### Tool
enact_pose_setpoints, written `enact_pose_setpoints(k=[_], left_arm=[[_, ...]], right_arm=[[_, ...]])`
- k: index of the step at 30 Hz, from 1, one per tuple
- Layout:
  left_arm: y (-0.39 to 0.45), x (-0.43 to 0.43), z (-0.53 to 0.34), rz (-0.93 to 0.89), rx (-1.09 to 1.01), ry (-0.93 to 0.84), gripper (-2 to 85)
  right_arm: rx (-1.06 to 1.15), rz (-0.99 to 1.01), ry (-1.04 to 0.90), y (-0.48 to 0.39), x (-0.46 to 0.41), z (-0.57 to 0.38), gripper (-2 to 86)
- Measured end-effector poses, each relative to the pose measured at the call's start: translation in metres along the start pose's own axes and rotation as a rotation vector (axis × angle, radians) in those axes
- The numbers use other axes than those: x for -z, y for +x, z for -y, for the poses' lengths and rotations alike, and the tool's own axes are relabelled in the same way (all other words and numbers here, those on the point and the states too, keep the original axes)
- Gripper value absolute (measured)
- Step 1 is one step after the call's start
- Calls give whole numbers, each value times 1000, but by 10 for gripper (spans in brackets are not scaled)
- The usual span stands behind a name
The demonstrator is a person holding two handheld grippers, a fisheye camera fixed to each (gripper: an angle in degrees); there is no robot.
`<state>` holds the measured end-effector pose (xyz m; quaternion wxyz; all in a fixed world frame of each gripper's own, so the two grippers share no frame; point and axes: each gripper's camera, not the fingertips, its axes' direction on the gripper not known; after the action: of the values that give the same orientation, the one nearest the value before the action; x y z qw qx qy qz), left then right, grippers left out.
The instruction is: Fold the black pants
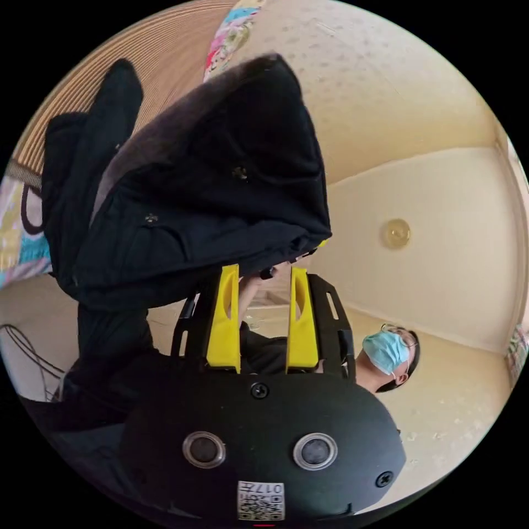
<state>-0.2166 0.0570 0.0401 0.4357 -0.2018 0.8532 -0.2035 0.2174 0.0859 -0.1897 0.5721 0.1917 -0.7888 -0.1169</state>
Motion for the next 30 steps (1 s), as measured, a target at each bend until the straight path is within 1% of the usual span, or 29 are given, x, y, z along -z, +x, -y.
enact_pose_setpoints(k=[2,5,7,10,13,14,16,18,19,21,22,24,26,27,28,29,30], left_arm=[[-3,3,-1,-54,6,38,141],[-5,-21,2,-5,106,-6,170],[-10,-42,4,-15,171,-33,180],[-24,-55,6,-60,213,41,178],[-44,-66,7,-195,211,73,117],[-44,-66,3,-233,183,106,75],[-30,-68,2,-173,84,79,55],[16,-73,-6,-52,-165,33,51],[31,-75,-10,-29,-242,22,51],[99,-87,-28,47,-556,-14,48],[117,-91,-33,68,-632,-23,48],[192,-114,-46,188,-901,-59,46],[243,-135,-34,246,-1016,-63,44],[276,-155,-13,320,-1094,-84,43],[293,-167,1,385,-1137,-89,42],[321,-193,34,568,-1205,-66,43],[339,-219,77,748,-1199,-53,44]], right_arm=[[59,2,-74,-10,-16,6,24],[116,-15,-148,-23,-40,8,24],[121,-2,-168,-25,-54,7,24],[82,32,-159,-25,-68,1,23],[27,9,-49,-25,-58,-3,23],[22,3,8,-26,-45,-1,23],[13,-7,98,-30,-22,4,22],[27,-13,176,-41,-1,10,22],[62,-20,205,-54,8,15,22],[140,-67,235,-79,13,25,21],[192,-120,261,-95,12,34,20],[234,-169,306,-107,10,54,19],[290,-246,360,-99,6,102,18],[300,-286,369,-92,6,119,19],[332,-371,369,-73,5,155,19],[424,-463,290,-47,-4,195,21],[451,-549,241,-31,-10,213,21]])
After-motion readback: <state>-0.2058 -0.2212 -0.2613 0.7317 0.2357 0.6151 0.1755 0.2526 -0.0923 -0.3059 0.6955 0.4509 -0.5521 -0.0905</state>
